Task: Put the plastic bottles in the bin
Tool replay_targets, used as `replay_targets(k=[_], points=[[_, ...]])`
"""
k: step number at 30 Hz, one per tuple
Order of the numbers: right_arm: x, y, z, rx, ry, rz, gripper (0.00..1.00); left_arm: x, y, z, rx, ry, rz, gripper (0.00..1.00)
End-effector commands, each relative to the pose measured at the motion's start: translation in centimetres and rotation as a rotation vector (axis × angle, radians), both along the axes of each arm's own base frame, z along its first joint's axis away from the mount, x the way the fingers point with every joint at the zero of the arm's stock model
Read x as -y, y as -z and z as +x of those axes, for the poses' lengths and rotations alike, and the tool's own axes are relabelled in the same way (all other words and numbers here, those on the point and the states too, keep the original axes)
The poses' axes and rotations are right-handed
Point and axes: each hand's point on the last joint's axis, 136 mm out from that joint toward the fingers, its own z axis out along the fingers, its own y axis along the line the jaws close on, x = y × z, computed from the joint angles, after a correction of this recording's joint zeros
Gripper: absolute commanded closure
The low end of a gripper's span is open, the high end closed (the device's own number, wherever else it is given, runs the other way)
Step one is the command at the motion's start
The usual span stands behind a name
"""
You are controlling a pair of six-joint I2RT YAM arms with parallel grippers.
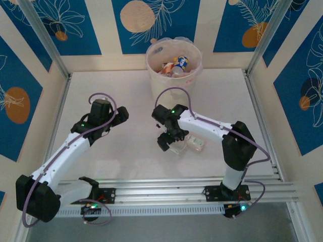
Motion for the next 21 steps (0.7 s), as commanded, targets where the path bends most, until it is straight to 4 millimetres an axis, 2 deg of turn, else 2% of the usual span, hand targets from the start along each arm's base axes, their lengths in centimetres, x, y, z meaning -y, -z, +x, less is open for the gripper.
replay_targets(k=[1,11,21], points=[[-0.4,0.2,0.1,-0.023,-0.018,0.002,0.11,-0.7,-0.4,0.5,0.013,-0.018,0.025,0.00],[-2.2,1.2,-0.2,-0.075,-0.019,0.060,0.27,-0.6,-0.5,0.6,0.013,-0.019,0.022,0.00],[-2.4,3.5,-0.2,-0.116,-0.011,0.033,0.27,-0.8,-0.8,0.5,0.019,-0.023,0.028,0.01]])
